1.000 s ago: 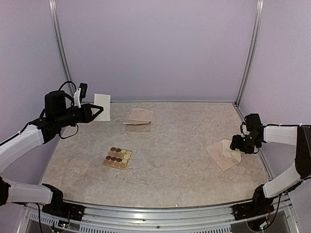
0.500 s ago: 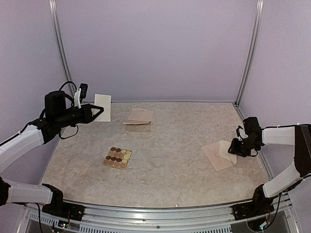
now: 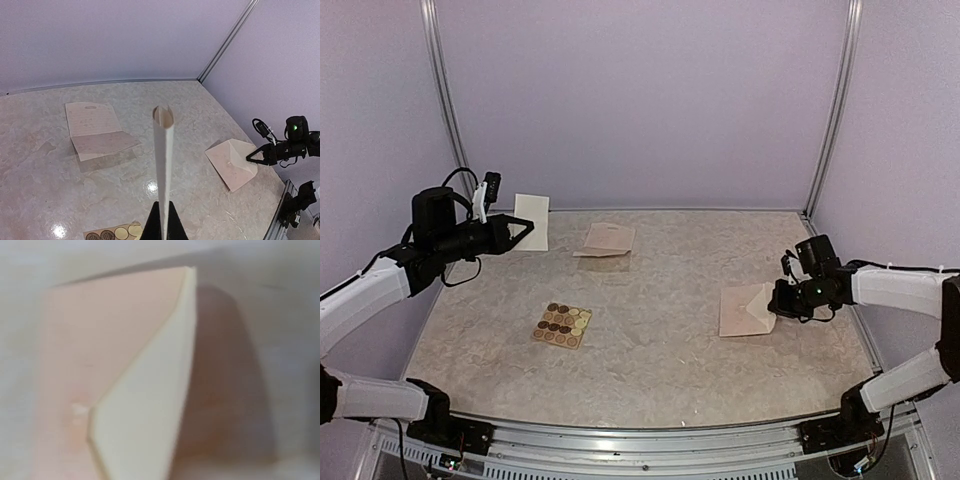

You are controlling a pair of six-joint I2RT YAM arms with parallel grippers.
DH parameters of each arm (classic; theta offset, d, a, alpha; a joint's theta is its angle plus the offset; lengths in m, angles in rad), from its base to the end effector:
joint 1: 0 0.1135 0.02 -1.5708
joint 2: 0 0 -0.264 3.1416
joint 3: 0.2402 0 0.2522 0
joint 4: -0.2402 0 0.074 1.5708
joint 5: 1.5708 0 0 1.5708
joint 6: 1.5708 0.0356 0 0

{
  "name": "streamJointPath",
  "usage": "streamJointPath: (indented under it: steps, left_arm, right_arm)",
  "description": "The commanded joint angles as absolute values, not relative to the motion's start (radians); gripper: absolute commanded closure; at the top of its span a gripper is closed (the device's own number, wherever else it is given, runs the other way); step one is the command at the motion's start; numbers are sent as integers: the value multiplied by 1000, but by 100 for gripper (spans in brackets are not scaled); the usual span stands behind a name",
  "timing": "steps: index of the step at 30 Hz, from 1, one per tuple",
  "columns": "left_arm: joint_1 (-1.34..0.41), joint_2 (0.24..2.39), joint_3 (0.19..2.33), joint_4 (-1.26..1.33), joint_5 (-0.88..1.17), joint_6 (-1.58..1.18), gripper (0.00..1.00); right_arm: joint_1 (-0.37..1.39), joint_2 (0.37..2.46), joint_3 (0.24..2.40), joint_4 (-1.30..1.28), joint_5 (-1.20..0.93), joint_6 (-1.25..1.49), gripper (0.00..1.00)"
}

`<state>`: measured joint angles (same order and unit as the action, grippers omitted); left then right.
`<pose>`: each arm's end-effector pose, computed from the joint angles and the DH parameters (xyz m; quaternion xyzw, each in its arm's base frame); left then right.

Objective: Place the letter into the envelope and seal it

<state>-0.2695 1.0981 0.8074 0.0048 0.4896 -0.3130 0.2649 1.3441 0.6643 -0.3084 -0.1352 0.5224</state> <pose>0.2392 -0.0835 0.3061 0.1283 0.7797 -0.3528 0.5011 0.2391 0.0698 0.1722 0.1035 0.9503 0.1697 0.2398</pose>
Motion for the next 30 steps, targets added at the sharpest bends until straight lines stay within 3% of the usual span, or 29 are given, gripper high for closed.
streamJointPath:
  steps: [1, 13, 19, 20, 22, 23, 26, 30]
  left_arm:
    - [-265, 1087, 789, 24, 489, -314, 100]
    - [-299, 1055, 764, 41, 438, -347, 100]
    - [-465, 997, 712, 103, 283, -442, 100]
    - [-502, 984, 701, 112, 245, -473, 100]
    - [-587, 951, 679, 144, 171, -539, 100]
    - [-632, 931, 664, 165, 133, -573, 100]
    - [-768, 877, 622, 234, -21, -644, 100]
    - [-935, 845, 582, 339, -155, -701, 100]
  right_arm:
    - [432, 1232, 651, -257, -112, 770, 100]
    - [818, 1366, 645, -6, 78, 1147, 100]
    - [905, 1476, 665, 84, 90, 1197, 100]
    - [906, 1482, 672, 70, 96, 1191, 87]
    - [906, 1463, 671, 26, 131, 1178, 46]
    - [907, 1441, 666, 9, 155, 1170, 36]
    - [907, 1339, 640, -32, 211, 1122, 24]
    - [909, 1207, 635, -18, 159, 954, 22]
